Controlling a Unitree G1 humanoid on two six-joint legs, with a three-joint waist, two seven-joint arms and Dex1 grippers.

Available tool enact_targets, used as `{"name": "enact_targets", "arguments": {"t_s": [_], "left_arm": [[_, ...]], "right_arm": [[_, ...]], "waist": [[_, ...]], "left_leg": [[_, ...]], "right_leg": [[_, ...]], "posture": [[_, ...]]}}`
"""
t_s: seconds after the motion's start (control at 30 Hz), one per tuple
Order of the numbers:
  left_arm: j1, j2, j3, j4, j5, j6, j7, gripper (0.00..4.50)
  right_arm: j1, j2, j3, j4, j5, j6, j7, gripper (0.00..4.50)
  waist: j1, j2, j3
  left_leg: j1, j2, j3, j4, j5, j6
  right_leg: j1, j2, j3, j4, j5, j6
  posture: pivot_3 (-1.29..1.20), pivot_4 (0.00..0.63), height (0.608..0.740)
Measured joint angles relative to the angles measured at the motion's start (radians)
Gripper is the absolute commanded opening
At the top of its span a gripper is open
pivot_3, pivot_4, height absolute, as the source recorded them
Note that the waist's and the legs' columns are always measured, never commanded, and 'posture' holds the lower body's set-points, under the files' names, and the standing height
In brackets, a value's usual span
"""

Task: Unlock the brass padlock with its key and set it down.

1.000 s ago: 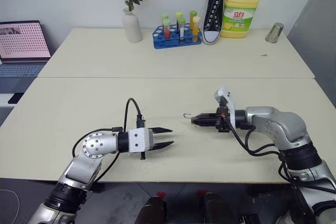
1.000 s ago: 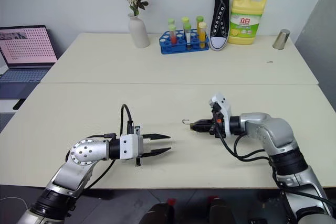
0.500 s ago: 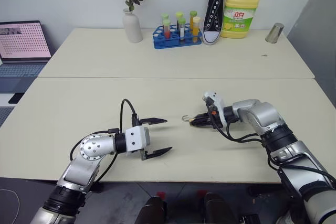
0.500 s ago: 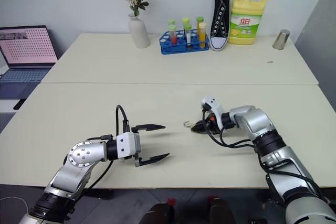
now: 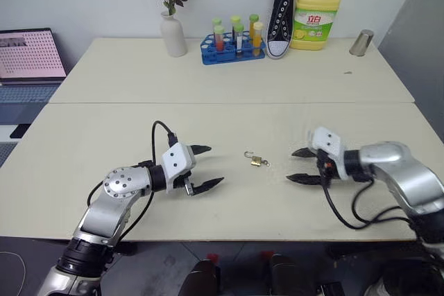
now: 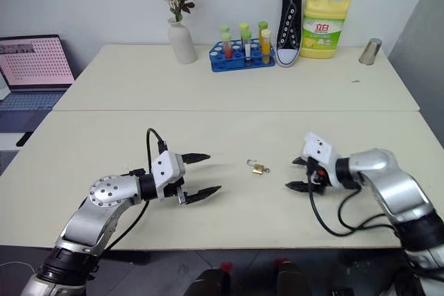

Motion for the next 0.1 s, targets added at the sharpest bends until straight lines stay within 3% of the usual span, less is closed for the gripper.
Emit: {"name": "enact_targets", "arguments": {"t_s": [0.1], "left_arm": [[-0.003,0.009,0.001,-0.005,-0.018,0.014,-0.041,4.5]], "right_arm": [[0.04,0.001,-0.059,-0.091,0.038,0.03,-0.023,3.68]], "waist": [[0.001,0.0,0.0]], "left_leg": [[0.0,0.0,-0.001,0.0,0.0,0.0]], "right_leg": [[0.0,0.0,0.0,0.0,0.0,0.0]], "posture": [[0.0,0.15,0.74]]}}
